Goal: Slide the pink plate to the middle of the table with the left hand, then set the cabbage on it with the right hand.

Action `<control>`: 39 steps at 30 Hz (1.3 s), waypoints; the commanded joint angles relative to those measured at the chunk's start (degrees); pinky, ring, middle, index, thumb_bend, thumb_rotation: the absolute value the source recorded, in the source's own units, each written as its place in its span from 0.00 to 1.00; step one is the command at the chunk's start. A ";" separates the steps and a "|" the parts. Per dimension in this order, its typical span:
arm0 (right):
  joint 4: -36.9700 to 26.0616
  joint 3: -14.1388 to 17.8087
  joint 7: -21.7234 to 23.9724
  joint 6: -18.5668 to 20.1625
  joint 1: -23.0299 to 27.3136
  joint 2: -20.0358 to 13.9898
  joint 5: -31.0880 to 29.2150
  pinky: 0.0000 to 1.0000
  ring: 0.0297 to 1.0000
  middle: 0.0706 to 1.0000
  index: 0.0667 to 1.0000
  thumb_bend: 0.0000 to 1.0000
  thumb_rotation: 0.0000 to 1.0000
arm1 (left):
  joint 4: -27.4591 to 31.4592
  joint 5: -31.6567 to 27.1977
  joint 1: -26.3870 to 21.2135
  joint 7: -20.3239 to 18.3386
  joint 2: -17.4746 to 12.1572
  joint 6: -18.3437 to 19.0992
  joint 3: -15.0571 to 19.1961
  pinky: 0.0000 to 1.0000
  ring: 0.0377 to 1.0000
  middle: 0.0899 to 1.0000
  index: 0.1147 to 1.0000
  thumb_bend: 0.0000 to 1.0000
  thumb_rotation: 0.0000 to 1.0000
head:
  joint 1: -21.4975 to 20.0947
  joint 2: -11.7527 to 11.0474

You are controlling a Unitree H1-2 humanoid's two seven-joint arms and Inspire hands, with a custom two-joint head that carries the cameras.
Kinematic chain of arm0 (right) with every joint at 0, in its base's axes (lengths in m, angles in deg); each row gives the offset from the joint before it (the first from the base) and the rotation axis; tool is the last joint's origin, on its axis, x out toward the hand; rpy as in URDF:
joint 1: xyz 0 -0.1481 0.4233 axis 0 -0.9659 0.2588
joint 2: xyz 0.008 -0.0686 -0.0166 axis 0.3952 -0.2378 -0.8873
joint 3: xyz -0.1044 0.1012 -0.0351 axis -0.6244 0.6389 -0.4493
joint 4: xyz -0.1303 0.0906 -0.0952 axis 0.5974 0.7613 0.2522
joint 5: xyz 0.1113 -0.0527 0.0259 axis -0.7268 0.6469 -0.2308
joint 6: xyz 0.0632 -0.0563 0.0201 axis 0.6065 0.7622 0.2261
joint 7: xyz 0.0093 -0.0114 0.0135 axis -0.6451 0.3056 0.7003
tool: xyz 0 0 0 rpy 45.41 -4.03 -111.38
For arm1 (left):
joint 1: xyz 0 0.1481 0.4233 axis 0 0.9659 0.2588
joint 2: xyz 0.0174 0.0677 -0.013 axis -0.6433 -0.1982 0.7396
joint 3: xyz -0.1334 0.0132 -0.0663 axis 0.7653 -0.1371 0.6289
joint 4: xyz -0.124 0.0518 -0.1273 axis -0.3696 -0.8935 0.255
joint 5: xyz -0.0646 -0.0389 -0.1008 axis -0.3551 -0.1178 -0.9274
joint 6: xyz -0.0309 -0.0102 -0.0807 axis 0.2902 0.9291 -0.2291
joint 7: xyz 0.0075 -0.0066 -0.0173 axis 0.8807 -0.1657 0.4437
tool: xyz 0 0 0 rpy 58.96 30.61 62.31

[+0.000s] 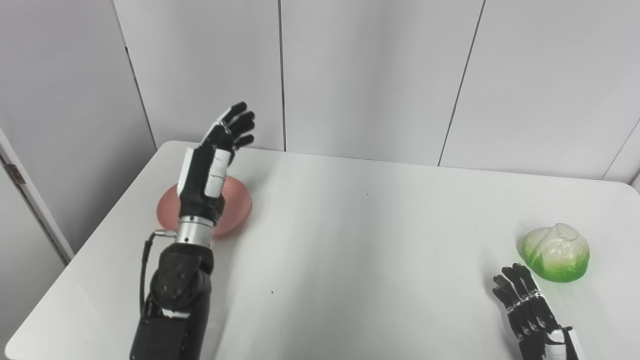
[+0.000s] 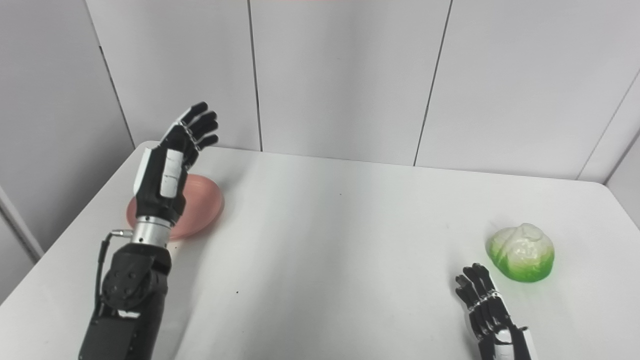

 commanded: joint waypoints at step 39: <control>0.21 0.05 -1.75 6.04 -3.13 -1.79 0.93 0.94 0.90 0.92 0.92 0.94 0.97 | -61.16 -3.90 -20.72 -1.04 -18.58 -17.28 8.06 0.80 0.89 0.87 0.82 0.91 0.88 | -0.13 2.98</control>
